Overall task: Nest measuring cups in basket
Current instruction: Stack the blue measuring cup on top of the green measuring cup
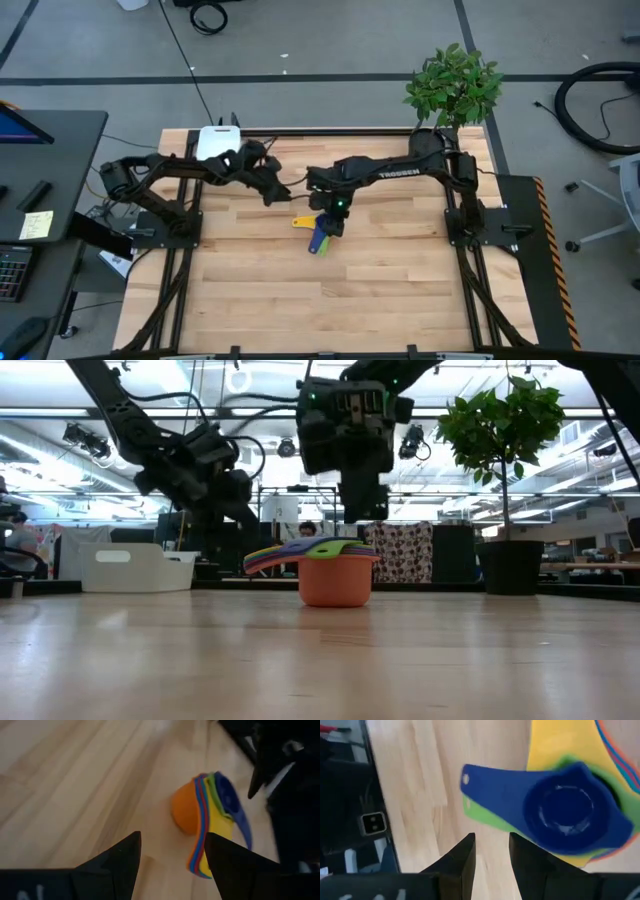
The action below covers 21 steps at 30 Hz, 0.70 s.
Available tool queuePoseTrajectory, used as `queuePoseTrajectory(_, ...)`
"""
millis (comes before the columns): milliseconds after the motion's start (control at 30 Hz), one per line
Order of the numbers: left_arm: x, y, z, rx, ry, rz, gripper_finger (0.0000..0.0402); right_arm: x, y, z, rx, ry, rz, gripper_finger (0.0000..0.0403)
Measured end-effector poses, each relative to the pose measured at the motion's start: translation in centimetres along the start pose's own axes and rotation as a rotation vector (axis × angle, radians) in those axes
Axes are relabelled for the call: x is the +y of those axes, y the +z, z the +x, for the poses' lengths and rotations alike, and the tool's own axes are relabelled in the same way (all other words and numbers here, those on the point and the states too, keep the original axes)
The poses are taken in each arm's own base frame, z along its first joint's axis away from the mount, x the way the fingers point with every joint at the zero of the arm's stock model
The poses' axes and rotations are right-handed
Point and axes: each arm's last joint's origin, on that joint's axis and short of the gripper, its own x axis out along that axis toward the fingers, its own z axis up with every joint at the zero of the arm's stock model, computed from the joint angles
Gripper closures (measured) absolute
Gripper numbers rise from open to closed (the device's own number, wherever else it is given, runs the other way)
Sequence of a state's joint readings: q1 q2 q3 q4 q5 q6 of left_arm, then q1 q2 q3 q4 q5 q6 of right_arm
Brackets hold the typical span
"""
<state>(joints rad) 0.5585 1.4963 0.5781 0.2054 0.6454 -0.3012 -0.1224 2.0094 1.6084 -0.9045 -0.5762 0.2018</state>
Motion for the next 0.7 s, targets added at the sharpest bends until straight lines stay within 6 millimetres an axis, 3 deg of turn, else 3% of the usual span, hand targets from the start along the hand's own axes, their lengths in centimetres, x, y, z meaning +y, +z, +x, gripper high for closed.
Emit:
queuePoseTrajectory(367, -2.0, -1.2, 2.1, 0.015, 0.155, 0.070, 0.0178, -1.5, -2.8, 3.5, 0.115, 0.125, 0.056, 0.0280)
queuePoseTrajectory(700, -1.2, -2.0, 4.4, 0.084, 0.192, 0.060, 0.0178, -2.3, -2.9, 4.9, 0.056, 0.164, -0.004, 0.0280)
